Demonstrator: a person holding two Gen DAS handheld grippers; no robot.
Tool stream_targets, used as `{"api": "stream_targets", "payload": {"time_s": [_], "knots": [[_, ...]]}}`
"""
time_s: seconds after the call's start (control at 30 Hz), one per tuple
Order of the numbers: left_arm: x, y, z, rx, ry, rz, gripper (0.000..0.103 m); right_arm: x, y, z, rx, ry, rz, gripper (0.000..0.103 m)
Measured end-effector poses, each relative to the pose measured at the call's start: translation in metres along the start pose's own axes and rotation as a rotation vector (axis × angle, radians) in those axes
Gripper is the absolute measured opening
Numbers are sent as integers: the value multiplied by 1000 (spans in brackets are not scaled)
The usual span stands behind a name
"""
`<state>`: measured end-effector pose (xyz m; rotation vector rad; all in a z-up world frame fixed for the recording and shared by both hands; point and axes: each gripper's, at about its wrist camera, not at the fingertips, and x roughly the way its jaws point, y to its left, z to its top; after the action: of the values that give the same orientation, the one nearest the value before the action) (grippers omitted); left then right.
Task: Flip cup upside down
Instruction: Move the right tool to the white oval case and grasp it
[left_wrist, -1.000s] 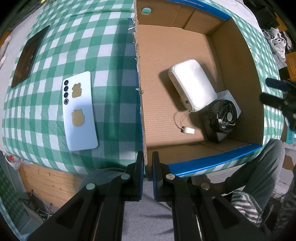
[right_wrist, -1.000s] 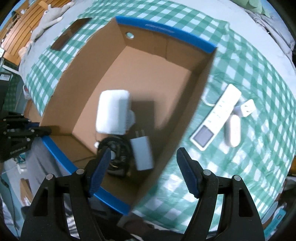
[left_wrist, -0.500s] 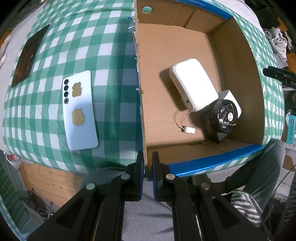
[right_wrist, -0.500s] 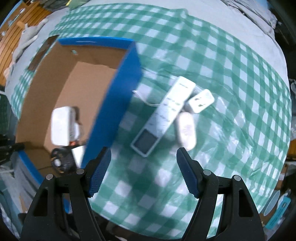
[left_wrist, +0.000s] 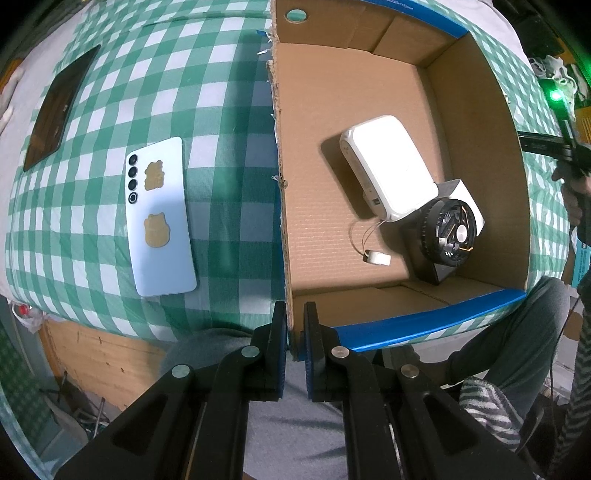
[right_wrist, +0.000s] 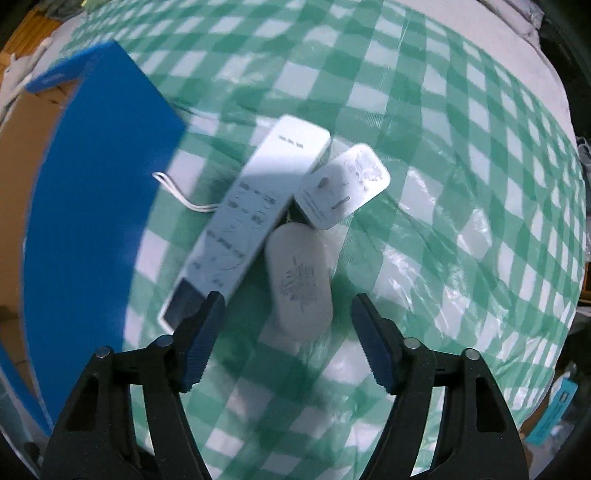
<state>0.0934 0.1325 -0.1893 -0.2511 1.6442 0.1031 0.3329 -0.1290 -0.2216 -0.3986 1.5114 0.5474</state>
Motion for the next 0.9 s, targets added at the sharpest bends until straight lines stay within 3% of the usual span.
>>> {"api": "stream_targets", "payload": {"time_s": [0.17, 0.33, 0.47, 0.63, 0.9], "knots": [[2, 1, 1, -5, 9, -4, 6, 14, 1, 5, 1, 0, -21, 53], [4, 1, 2, -8, 17, -4, 7, 20, 5, 13, -6, 1, -31, 51], [4, 0, 3, -10, 19, -7, 7, 21, 8, 16, -2, 7, -35, 38], [4, 0, 3, -11, 18, -8, 7, 18, 11, 16, 19, 29, -40, 37], [5, -1, 3, -9, 15, -9, 7, 4, 19, -17, 50, 42, -7, 36]]}}
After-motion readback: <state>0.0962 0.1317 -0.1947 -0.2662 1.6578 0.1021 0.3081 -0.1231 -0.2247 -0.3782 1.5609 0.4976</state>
